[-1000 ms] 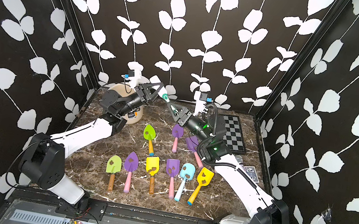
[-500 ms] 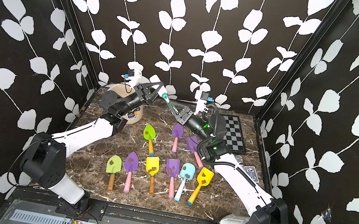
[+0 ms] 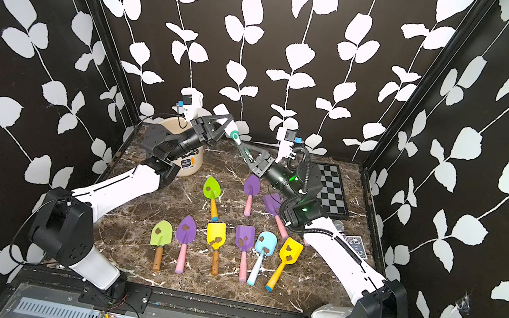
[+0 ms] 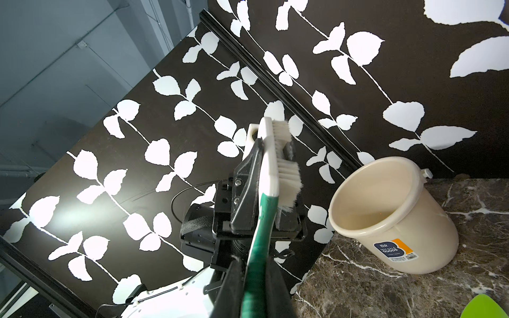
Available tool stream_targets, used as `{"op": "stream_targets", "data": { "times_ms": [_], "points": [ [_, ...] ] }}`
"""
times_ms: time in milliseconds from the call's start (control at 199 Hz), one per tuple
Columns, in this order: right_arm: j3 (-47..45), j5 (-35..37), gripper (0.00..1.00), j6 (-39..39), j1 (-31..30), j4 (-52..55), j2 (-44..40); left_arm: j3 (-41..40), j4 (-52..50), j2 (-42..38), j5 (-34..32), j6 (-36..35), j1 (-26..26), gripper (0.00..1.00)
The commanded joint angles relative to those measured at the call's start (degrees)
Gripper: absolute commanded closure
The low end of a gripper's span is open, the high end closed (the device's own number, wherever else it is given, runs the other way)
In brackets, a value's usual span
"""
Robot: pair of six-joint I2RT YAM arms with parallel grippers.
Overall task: Brush the soil off the hand trowel and place it into the bucket
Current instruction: Pick up the brush from the center of the board, then pick up the hand trowel from the center of the board.
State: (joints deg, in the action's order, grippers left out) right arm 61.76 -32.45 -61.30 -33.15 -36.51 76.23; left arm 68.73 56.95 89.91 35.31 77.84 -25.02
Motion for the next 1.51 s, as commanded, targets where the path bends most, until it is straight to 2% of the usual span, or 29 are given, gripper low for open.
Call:
{"op": "stream_targets", "data": {
  "times_ms": [0, 306, 331, 406, 442, 482, 547, 582, 733, 818, 943, 1084, 1209, 1325, 1500],
  "points": [
    [0.7, -3.5, 1.0, -0.1, -0.6, -2.2, 0.4, 3.2, -0.2, 0.9, 2.3, -2.2, -0.1, 1.0],
    [-0.3, -0.3, 1.0, 2.3, -0.1, 3.0, -1.6, 7.2, -1.3, 4.4, 3.5, -0.9, -0.1, 1.0],
    [-0.5, 0.5, 1.0, 2.1, 0.1, 3.3, -1.9, 7.1, -1.4, 4.5, 3.5, -1.0, -0.1, 0.9],
    [-1.0, 2.2, 1.0, 0.8, 1.5, 3.5, -2.4, 5.7, -1.8, 3.5, 3.1, -2.7, -0.1, 0.49],
    [-1.4, 2.8, 1.0, 0.2, 2.4, 3.2, -2.8, 4.5, -2.4, 2.6, 2.5, -4.3, 0.0, 0.33],
    [-1.9, 3.4, 1.0, -0.3, 3.5, 2.9, -3.2, 2.9, -3.7, 1.3, 1.6, -6.7, 0.0, 0.21],
    [-2.4, 4.0, 1.0, -0.6, 5.2, 3.6, -4.1, 0.3, -8.6, -1.6, -0.3, -12.0, 0.0, 0.12],
    [-2.7, 4.2, 1.0, -0.7, 6.2, 4.5, -4.7, -0.9, -12.6, -3.6, -0.4, -15.5, 0.0, 0.11],
    [-4.6, 5.3, 1.0, -2.1, 10.9, 8.5, -6.2, -3.4, -38.6, -12.9, -10.2, -32.3, -0.1, 0.11],
    [-5.3, 5.8, 1.0, -1.1, 13.2, 12.5, -6.8, -4.3, -51.6, -18.0, -16.8, -38.4, -0.5, 0.11],
    [-5.6, 6.9, 1.0, 2.2, 14.7, 17.9, -7.0, -6.4, -67.4, -24.5, -30.4, -43.8, -3.5, 0.12],
    [-6.2, 7.2, 1.0, 3.5, 15.4, 18.6, -5.7, -9.9, -78.3, -28.4, -45.5, -43.7, -10.3, 0.13],
    [-6.7, 6.6, 1.0, 3.7, 15.3, 17.4, -4.5, -14.1, -79.0, -26.5, -49.0, -38.1, -14.5, 0.15],
    [-7.3, 5.7, 1.0, 3.9, 15.3, 16.9, -4.3, -17.1, -74.4, -20.1, -50.2, -34.8, -18.2, 0.16],
    [-8.0, 5.4, 1.0, 4.9, 15.3, 18.0, -5.1, -19.2, -61.9, -8.3, -46.9, -32.9, -18.8, 0.18]
  ]
}}
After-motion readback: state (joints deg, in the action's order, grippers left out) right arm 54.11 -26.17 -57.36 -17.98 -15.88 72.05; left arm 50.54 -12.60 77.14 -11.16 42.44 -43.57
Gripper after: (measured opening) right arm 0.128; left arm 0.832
